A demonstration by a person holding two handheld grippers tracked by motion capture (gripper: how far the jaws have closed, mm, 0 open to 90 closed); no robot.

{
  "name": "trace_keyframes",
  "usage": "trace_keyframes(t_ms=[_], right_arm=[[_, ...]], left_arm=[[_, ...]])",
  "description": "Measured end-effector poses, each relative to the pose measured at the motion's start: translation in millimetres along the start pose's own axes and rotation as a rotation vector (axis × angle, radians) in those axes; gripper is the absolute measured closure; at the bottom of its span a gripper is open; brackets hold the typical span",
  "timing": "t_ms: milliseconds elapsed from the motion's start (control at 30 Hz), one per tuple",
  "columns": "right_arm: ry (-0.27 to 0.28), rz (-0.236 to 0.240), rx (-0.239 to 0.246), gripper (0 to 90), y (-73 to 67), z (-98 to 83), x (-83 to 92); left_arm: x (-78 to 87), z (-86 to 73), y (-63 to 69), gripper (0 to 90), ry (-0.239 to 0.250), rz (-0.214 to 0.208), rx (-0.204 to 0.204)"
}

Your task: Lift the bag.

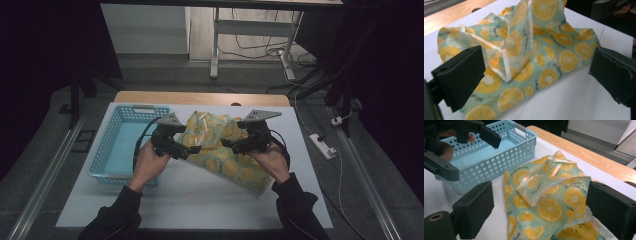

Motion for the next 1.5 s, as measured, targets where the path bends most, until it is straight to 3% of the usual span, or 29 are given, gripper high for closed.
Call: trace_keyframes(t_ms=[233, 333, 633, 1167, 1500], right_arm=[[0.006, 0.003, -0.008, 3.4, -1.2, -9.9, 2.9], [-0.005, -0.019, 0.008, 2.1, -3.9, -14.8, 5.0], [-0.016, -0.032, 0.039, 1.0, -10.9, -27.4, 13.1], [-0.016, -0.057, 0.001, 0.0, -19.0, -51.5, 34.7], [-0.020, -0.092, -0.007, 0.0, -29.4, -74.4, 49.8]], left_arm=[[10.7, -23.1, 0.9, 0.0, 0.007, 0.008, 0.026], [16.3, -31.1, 2.3, 0.1, 0.014, 0.003, 0.042], [29.2, -40.2, 15.4, 0.0, 0.035, 0.015, 0.053], [50.3, -68.8, 40.0, 0.0, 0.021, 0.047, 0.046], [70.2, -95.9, 49.2, 0.0, 0.037, 0.065, 0.072]])
Point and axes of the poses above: each handheld gripper's, and its own axes: x roughly backward along the jaws, z roughly out of its top, y roughly to its right, the point moved 1 cm from there along -x, roughly forward along the jaws, and after that the axes turned 2 degrees about -y, right-handed, at the moved point
